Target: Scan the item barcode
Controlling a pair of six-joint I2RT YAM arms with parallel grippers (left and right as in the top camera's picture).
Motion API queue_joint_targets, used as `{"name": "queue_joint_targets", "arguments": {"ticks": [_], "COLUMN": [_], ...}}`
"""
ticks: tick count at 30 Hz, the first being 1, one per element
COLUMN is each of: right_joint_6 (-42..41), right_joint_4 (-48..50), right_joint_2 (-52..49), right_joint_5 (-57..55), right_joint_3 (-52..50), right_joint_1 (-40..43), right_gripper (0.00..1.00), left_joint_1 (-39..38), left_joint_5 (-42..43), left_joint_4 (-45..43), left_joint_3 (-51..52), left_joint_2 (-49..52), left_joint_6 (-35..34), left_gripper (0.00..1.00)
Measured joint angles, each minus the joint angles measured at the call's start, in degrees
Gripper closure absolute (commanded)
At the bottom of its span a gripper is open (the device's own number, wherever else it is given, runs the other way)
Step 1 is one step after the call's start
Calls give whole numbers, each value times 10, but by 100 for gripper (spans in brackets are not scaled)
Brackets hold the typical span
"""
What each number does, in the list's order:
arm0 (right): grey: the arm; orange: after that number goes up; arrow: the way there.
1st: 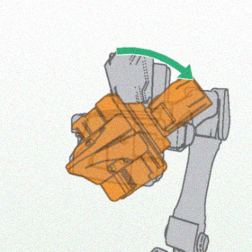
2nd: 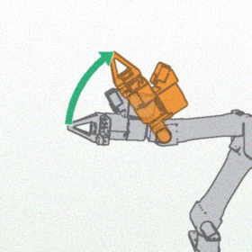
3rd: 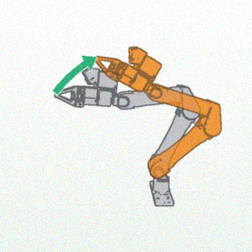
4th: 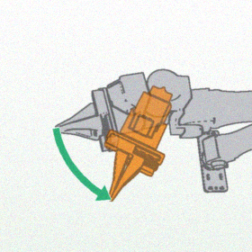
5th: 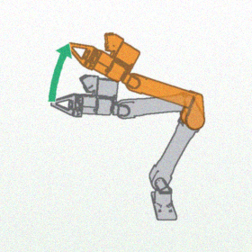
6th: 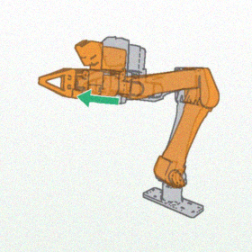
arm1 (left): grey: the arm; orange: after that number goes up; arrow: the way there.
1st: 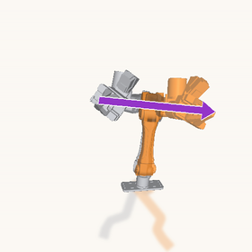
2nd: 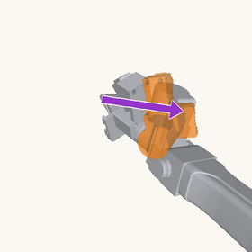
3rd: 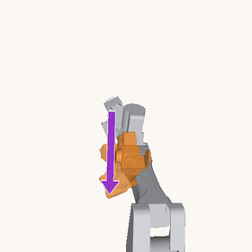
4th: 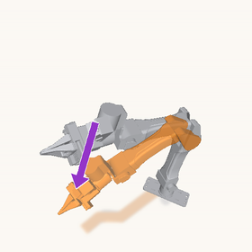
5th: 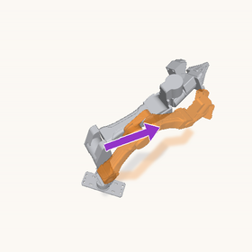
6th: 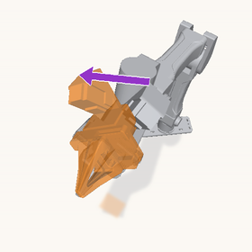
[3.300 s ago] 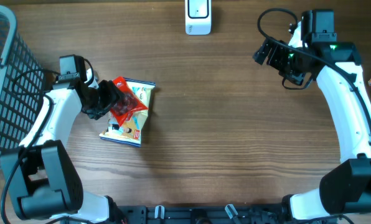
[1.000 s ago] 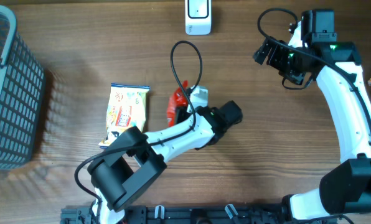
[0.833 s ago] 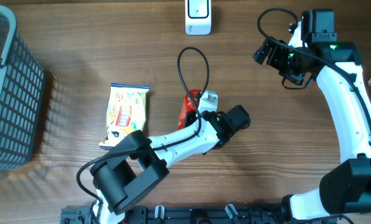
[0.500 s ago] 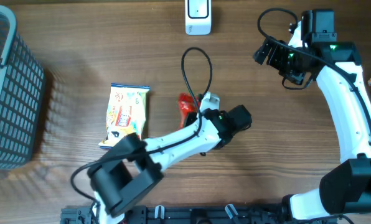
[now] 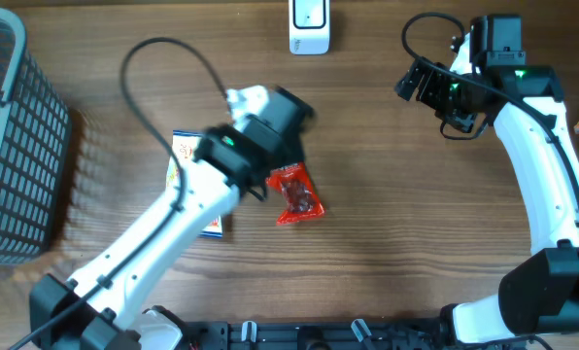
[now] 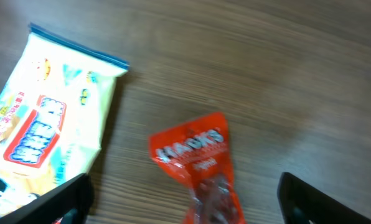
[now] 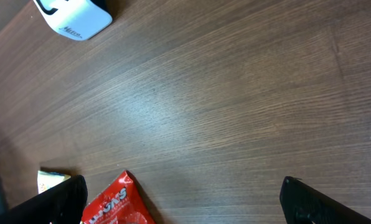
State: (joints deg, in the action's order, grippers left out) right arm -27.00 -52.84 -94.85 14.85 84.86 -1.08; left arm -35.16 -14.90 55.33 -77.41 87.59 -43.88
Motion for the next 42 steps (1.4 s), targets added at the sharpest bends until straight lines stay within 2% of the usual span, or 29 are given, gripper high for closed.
{"name": "queue_joint_targets", "arguments": {"ticks": [1,3,8,11,15,18,19,20,21,22,24,25,30,33,36,38,42], "right_joint_6": [0,0,0,0,0,0,0,0,0,0,0,0,0,0,0,0,0], "right_joint_4": [0,0,0,0,0,0,0,0,0,0,0,0,0,0,0,0,0], "right_joint_2": [0,0,0,0,0,0,0,0,0,0,0,0,0,0,0,0,0], "right_joint_5": [0,0,0,0,0,0,0,0,0,0,0,0,0,0,0,0,-1], "right_joint_3": [0,0,0,0,0,0,0,0,0,0,0,0,0,0,0,0,0], "right_joint_1": [0,0,0,0,0,0,0,0,0,0,0,0,0,0,0,0,0], "right_gripper": [0,0,0,0,0,0,0,0,0,0,0,0,0,0,0,0,0], "left_joint_1": [17,94,152,151,151,151,151,151,151,151,151,151,151,154,162,165,146], "left_joint_5": [23,134,315,363,387,391,391,391,391,392,394,395,399,387,330,264,136], "left_joint_4": [1,1,-27,-56,-74,-82,-85,-94,-98,-106,-113,-113,-111,-68,29,97,143], "left_joint_3": [0,5,53,77,81,82,82,82,82,82,82,82,82,70,5,-74,-201], "left_joint_2": [0,11,75,114,155,180,186,193,196,198,198,198,198,198,195,189,149], "left_joint_6": [2,28,106,127,137,139,139,139,139,142,145,146,147,147,147,147,147], "left_gripper": [0,0,0,0,0,2,14,36,52,63,93,96,96,96,96,96,96]}}
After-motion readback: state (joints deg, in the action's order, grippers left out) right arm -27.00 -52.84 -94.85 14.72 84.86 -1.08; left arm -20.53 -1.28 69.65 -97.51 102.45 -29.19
